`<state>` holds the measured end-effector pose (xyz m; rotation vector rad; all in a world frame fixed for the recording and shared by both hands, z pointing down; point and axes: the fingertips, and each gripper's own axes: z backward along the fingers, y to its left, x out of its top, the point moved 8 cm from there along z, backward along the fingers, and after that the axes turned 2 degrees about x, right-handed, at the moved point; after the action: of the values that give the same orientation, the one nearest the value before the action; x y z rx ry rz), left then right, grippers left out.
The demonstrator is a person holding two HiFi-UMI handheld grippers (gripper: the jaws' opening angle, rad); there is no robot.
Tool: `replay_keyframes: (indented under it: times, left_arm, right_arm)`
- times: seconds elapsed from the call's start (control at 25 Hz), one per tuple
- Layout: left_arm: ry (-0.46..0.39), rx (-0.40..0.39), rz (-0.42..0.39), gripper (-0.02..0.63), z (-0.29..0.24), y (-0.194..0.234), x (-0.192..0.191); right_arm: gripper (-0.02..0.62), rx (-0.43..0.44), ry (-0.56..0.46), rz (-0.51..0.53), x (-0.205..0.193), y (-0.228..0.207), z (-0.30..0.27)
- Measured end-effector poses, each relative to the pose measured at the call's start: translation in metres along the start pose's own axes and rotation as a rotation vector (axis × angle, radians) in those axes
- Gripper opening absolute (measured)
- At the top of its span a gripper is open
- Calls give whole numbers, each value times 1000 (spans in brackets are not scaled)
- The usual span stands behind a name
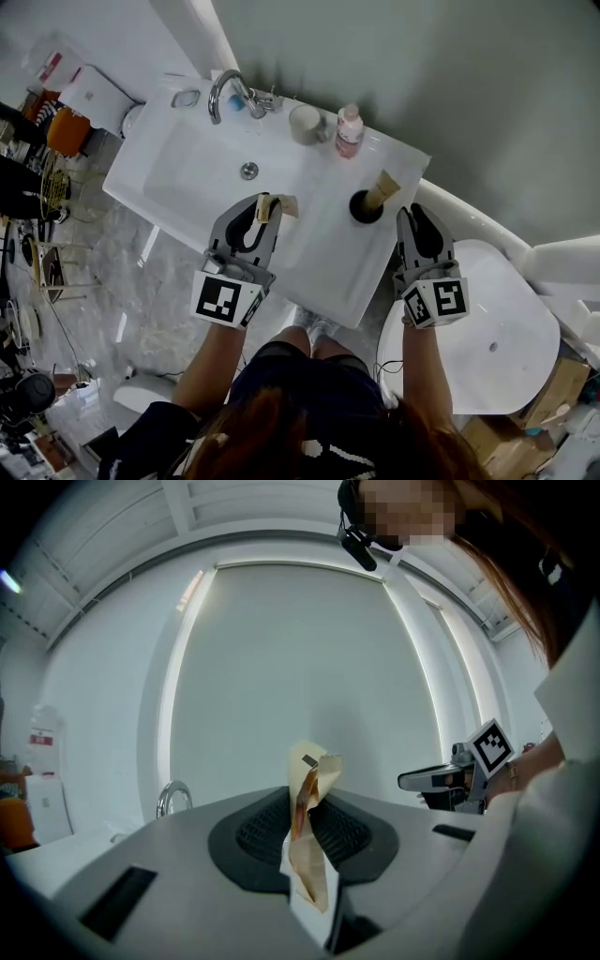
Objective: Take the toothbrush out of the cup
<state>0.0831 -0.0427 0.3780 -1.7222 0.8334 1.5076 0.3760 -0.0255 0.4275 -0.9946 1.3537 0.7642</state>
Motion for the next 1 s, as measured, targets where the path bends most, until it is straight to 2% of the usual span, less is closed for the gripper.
replay_keyframes:
  times: [0.12,0.24,0.36,0.48,0.64,0.84,1.0]
  left_arm:
    - [10,-9,7,75,-3,-1,-6]
    - [22,-17,18,75,-4,-2,-11]
    - [19,-14,39,74,-4,-4,-13]
    - [47,-17,22,75,0,-2,-21]
    - [55,4,25,74,3,2,-22]
    - [59,15,19,74,8,6,-21]
    - [19,20,33,74,6,6,-12]
  right_arm:
    - [139,3,66,-14,-26,-5,-16]
    - [222,20,139,-63,-48,-9,-37]
    - [239,32,182,-43,-61,-13,-57]
    - [216,54,207,-28,-71,-17,-73]
    - [104,80,213,-30,-74,-17,-80]
    - [81,106,169,-24,-56,-10,-75]
    - [78,131,113,-44,-23,-4,-65]
